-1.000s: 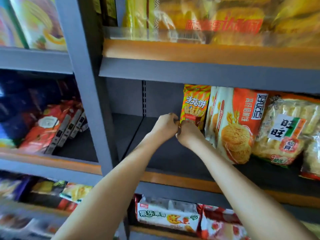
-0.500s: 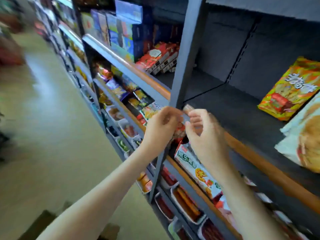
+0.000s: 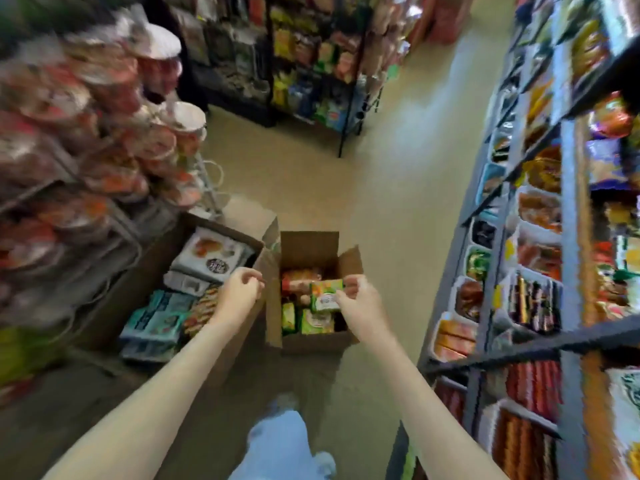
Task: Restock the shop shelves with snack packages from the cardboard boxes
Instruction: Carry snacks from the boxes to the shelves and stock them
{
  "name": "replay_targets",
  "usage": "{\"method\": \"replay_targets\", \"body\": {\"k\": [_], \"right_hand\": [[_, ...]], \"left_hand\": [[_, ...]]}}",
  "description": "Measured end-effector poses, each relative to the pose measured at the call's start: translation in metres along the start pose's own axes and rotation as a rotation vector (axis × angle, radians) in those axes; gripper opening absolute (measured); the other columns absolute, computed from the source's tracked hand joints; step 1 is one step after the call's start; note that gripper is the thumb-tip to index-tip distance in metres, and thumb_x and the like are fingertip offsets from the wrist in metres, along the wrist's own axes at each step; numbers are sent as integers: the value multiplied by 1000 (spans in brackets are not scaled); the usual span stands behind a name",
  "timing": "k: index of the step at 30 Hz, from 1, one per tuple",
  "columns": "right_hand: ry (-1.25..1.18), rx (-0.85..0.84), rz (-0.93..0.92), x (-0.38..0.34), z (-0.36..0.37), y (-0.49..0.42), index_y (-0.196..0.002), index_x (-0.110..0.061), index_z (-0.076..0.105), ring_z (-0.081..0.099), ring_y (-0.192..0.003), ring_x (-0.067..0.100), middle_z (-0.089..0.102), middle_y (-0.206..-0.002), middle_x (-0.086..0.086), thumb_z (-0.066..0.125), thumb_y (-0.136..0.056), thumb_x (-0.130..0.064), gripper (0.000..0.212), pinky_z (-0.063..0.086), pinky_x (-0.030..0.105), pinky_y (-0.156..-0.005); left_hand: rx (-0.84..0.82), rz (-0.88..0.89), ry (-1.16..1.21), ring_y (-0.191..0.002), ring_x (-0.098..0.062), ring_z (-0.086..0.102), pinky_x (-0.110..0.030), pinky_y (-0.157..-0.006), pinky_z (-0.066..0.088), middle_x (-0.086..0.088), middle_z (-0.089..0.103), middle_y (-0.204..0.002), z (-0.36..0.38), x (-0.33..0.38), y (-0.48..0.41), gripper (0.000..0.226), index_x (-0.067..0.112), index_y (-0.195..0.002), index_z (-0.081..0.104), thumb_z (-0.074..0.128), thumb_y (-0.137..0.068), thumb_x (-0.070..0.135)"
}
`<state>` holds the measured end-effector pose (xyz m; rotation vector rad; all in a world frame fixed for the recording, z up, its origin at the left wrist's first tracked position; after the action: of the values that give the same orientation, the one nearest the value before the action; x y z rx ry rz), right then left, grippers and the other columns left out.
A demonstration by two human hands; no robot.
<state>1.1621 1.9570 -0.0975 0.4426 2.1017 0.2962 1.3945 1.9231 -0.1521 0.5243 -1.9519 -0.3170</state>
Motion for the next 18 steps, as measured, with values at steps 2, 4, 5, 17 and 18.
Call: {"method": "replay_targets", "body": {"k": [2, 4, 5, 17, 18], "right_hand": [[31, -119, -16, -17, 49, -15, -120, -15, 51, 56, -96, 15, 57, -106, 0, 56, -93, -18, 28, 49, 25, -76], [89, -219, -37, -30, 98, -29, -123, -13, 51, 54, -99, 14, 57, -112, 0, 56, -94, -17, 30, 45, 21, -80], [125, -259, -41, -35, 122, -36, -126, -12, 50, 54, -104, 15, 57, -116, 1, 56, -94, -17, 33, 42, 18, -80], [288, -614, 231, 12, 330, -128, -140, -6, 38, 47, -125, 24, 46, -141, 10, 63, -88, -24, 60, 41, 29, -97], [288, -604, 230, 16, 336, -136, -137, -6, 41, 49, -122, 24, 49, -137, 10, 63, -88, -24, 56, 42, 29, -95]], "left_hand": [[126, -139, -41, -87, -28, 64, -38, -73, 53, -8, 68, -96, -50, -48, -11, 18, 25, -87, 59, 46, -94, 14], [208, -258, -96, -94, -32, 64, -41, -82, 53, -11, 69, -102, -88, -92, -19, 16, 20, -92, 62, 47, -92, 14], [224, -305, -133, -98, -32, 63, -40, -86, 52, -13, 69, -106, -104, -110, -22, 17, 16, -98, 63, 48, -92, 14], [176, -471, -410, -106, -31, 60, -31, -77, 44, -13, 64, -116, -169, -214, -135, 16, 12, -108, 59, 53, -95, 19], [148, -468, -447, -107, -31, 59, -31, -78, 44, -13, 64, -116, -163, -216, -145, 18, 11, -109, 59, 53, -95, 20]]}}
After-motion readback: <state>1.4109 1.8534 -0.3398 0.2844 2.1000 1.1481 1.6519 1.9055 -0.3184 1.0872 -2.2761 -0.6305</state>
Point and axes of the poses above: each hand's wrist, its own y-axis away from the middle knuckle, its own z-axis out of the palm, x = y × z, the point moved 5 cm from there along -y, towards the middle knuckle
